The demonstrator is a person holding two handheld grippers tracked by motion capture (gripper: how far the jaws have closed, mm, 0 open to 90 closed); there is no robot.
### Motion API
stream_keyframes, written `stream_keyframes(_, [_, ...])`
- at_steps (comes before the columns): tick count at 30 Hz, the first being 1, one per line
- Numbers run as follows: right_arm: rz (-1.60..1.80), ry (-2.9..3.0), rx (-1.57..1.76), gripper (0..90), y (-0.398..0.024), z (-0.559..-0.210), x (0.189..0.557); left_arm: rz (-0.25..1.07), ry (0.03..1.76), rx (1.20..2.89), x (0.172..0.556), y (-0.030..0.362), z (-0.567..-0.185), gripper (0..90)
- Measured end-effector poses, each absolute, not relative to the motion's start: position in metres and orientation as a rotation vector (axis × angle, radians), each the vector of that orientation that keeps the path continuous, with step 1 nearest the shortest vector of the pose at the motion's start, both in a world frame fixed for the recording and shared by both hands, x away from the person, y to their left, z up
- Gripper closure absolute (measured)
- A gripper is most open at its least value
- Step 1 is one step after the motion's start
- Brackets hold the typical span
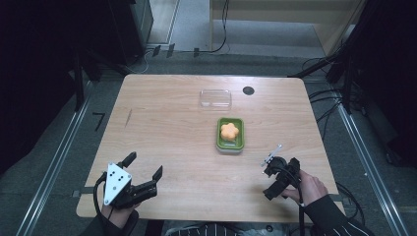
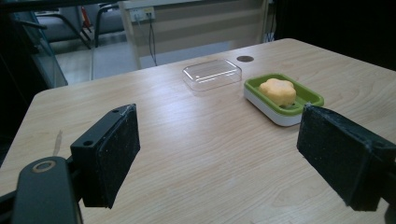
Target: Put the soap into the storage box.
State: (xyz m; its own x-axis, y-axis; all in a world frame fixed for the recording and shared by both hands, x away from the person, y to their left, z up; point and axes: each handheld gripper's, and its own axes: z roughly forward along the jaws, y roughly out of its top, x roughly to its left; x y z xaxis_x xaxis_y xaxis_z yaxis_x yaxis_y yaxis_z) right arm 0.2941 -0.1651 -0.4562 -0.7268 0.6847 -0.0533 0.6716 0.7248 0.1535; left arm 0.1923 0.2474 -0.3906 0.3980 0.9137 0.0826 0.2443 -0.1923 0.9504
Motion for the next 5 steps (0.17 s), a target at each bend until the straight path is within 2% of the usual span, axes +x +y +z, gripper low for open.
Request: stream_keyframes(5, [0.169, 2.829, 1.113, 1.8, -0.1665, -0.4600, 0.2910, 0.856, 1.027, 1.685, 0.1929, 0.2467, -0.3904, 13.7])
